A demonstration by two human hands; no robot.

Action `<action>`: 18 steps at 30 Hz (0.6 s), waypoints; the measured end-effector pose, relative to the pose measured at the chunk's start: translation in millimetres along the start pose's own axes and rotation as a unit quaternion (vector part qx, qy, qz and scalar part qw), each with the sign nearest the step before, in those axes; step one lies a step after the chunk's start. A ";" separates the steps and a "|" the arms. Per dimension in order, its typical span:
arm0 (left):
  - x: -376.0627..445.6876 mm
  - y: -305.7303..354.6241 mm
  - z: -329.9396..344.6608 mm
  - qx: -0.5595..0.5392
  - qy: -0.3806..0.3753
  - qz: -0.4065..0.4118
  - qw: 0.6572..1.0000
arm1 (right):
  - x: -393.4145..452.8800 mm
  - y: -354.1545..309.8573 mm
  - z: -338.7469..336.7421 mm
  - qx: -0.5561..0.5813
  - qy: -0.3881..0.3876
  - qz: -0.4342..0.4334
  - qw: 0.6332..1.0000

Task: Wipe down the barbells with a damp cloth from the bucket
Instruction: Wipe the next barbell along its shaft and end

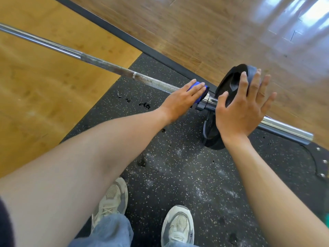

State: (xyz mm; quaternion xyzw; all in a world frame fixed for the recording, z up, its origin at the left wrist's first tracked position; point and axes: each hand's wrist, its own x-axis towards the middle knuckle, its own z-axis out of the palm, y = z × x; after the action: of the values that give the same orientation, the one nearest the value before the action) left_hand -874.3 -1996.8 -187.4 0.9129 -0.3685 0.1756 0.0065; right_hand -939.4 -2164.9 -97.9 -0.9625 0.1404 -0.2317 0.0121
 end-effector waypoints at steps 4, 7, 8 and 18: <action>-5.6 9.2 6.5 -0.032 -0.047 -0.051 0.997 | -1.4 -2.9 -0.3 0.002 -0.008 -0.006 1.000; -20.4 16.5 5.1 -0.011 -0.068 -0.067 0.995 | -1.8 -3.4 -5.7 -0.007 -0.022 -0.015 1.000; -23.2 17.6 7.3 -0.010 -0.060 -0.063 0.996 | -5.8 -8.0 -7.7 -0.008 -0.017 -0.024 1.000; -2.7 -21.5 8.0 -0.089 -0.076 -0.014 0.993 | -2.3 -52.7 63.6 0.110 -0.210 -0.001 0.971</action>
State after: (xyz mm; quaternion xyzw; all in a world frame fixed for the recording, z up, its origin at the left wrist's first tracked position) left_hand -859.0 -1980.5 -193.3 0.9245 -0.3691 0.0716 0.0625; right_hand -898.7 -2116.4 -151.0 -0.9825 0.1079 -0.0379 0.1468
